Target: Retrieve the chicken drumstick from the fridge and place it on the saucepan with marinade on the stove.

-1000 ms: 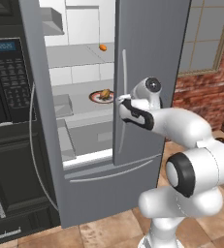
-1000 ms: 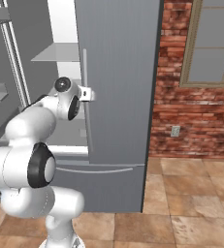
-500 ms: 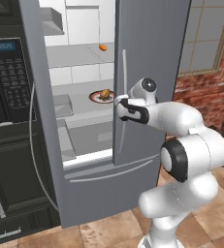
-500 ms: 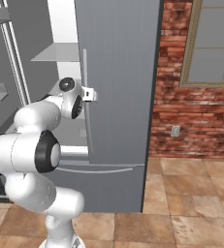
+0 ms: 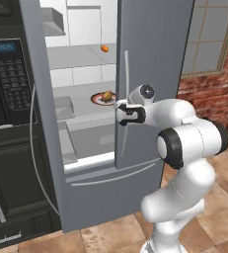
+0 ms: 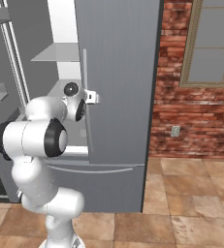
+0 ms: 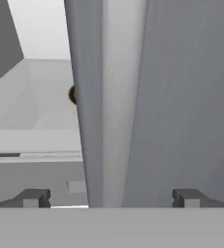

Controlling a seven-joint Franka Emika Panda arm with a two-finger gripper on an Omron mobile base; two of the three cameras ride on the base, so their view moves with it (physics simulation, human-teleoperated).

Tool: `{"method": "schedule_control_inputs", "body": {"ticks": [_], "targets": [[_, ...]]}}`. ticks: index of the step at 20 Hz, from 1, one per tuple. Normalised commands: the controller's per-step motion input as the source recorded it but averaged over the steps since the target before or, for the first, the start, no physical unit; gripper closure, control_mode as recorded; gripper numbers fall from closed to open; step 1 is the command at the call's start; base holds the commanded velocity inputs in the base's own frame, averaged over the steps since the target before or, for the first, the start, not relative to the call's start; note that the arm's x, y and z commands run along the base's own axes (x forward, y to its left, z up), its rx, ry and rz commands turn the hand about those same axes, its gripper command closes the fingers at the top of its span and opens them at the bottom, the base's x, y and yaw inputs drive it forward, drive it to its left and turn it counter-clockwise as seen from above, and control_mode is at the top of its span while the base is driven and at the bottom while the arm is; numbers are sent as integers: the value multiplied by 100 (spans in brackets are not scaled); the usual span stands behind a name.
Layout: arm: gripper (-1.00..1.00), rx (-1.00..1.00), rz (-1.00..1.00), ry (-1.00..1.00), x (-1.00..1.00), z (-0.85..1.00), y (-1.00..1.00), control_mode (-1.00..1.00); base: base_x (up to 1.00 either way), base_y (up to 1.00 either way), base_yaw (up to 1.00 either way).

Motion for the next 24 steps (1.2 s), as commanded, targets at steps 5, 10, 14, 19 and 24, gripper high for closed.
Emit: {"method": "schedule_control_inputs", "body": {"ticks": [5,10,14,19,24], "targets": [[-100,0,0,-7,46,-23,0,-100,0,0,0],[-100,0,0,-7,51,-20,0,-100,0,0,0],[-100,0,0,-5,64,-21,0,-100,0,0,0],[-100,0,0,-9,66,-26,0,-100,0,0,0],[100,0,0,-7,31,-15,0,-100,0,0,0]]}}
